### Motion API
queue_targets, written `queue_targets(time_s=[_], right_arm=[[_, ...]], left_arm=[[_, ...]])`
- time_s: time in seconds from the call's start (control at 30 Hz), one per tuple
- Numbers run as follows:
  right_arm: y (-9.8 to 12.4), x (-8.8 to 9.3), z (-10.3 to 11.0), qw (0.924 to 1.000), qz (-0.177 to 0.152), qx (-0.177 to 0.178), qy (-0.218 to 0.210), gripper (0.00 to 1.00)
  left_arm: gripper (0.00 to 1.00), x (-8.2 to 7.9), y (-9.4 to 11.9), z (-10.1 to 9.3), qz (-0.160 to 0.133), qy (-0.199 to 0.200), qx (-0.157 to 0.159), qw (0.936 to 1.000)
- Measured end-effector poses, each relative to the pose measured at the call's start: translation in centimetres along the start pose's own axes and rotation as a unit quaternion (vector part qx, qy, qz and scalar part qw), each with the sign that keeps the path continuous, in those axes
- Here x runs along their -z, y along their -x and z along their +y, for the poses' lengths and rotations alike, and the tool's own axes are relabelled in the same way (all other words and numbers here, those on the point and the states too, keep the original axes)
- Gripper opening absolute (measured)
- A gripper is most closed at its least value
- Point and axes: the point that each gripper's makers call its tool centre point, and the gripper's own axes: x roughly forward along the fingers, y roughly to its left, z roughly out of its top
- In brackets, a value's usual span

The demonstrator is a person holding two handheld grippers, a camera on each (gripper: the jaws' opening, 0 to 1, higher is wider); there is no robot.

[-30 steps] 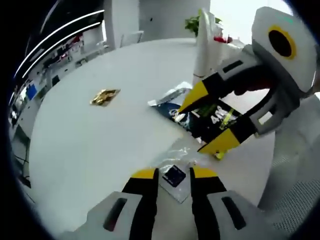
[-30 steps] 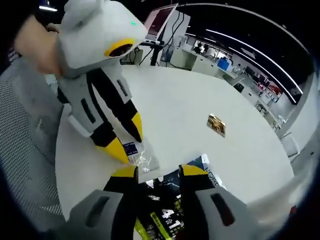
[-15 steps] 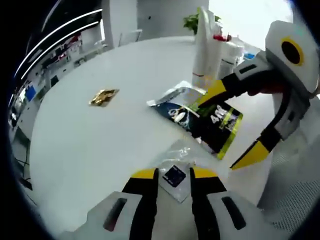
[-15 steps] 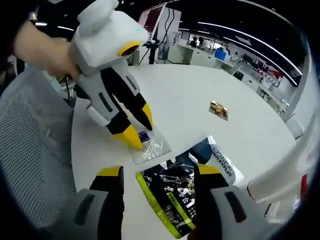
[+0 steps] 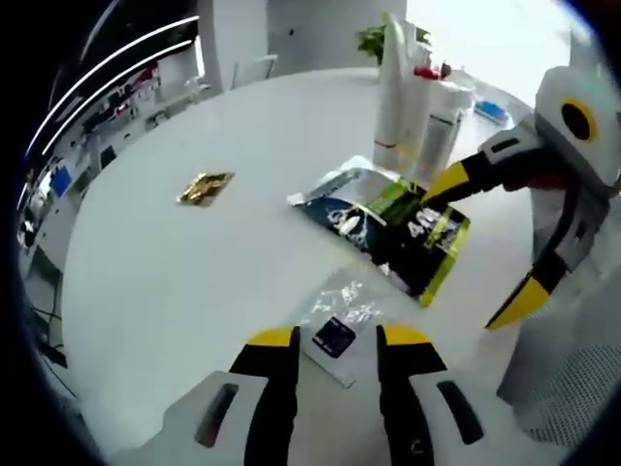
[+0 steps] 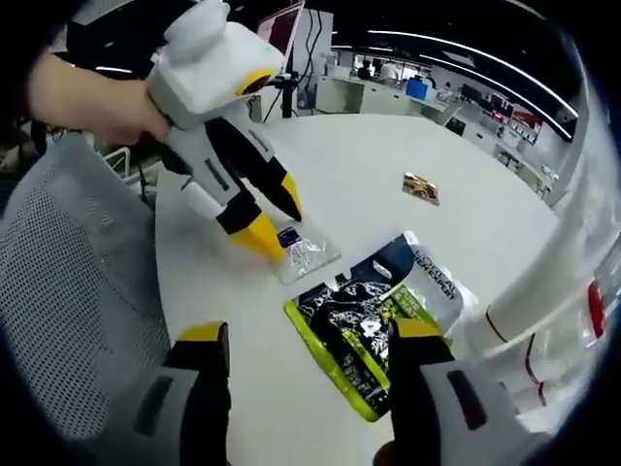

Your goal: Arrange the skincare products in the storage area until every visible bottle or jar stands upright without overlapping.

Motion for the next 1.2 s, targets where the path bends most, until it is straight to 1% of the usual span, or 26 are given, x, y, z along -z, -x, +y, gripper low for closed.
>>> queue_targets(time_s=[0.2, 0.43, 0.5, 0.6, 0.67, 0.73, 0.83, 0.9, 0.97, 1.03, 1.1, 1.2], right_arm=[[1.3, 0.1, -0.2, 0.9998, -0.003, 0.014, -0.009, 0.69], [3.0, 0.7, -0.1, 0.9997, -0.002, 0.022, -0.011, 0.72], [3.6, 0.8, -0.1, 0.9995, -0.003, 0.027, -0.014, 0.73], [4.7, 0.8, -0.5, 0.9991, -0.007, 0.034, -0.026, 0.75], [5.6, 0.8, -0.8, 0.9985, -0.01, 0.041, -0.035, 0.75], [6.4, 1.2, -1.4, 0.9972, -0.004, 0.057, -0.049, 0.75], [7.3, 1.1, -1.9, 0.9943, -0.027, 0.061, -0.083, 0.79], [7.8, 1.4, -2.0, 0.9942, -0.03, 0.062, -0.083, 0.82], [8.4, 1.5, -2.3, 0.9936, -0.036, 0.069, -0.082, 0.83], [9.1, 1.5, -2.4, 0.9931, -0.041, 0.066, -0.088, 0.85], [9.8, 1.5, -2.7, 0.9919, -0.051, 0.07, -0.092, 0.88], [10.6, 1.7, -3.1, 0.9902, -0.056, 0.076, -0.103, 0.91]], left_arm=[[0.32, -0.3, 1.0, -0.2, -0.008, 0.002, -0.002, 1.0], [0.4, -0.5, 2.6, -0.7, -0.025, 0.014, 0.002, 0.9996], [0.42, -0.6, 3.1, -0.6, -0.031, 0.021, -0.002, 0.9993], [0.44, -0.7, 3.8, -0.5, -0.036, 0.035, -0.007, 0.9987], [0.48, -1.0, 4.3, -0.7, -0.045, 0.045, -0.006, 0.998], [0.52, -1.1, 4.8, -0.7, -0.051, 0.053, -0.01, 0.9973], [0.55, -1.1, 5.6, -0.6, -0.054, 0.066, -0.017, 0.9962], [0.55, -1.1, 6.2, -0.6, -0.058, 0.078, -0.019, 0.9951], [0.57, -1.1, 6.7, -0.8, -0.061, 0.087, -0.019, 0.9942], [0.61, -1.0, 7.1, -1.2, -0.062, 0.101, -0.018, 0.9927], [0.64, -1.0, 7.5, -1.5, -0.064, 0.106, -0.017, 0.9921], [0.68, -1.1, 8.2, -2.1, -0.074, 0.116, -0.014, 0.9904]])
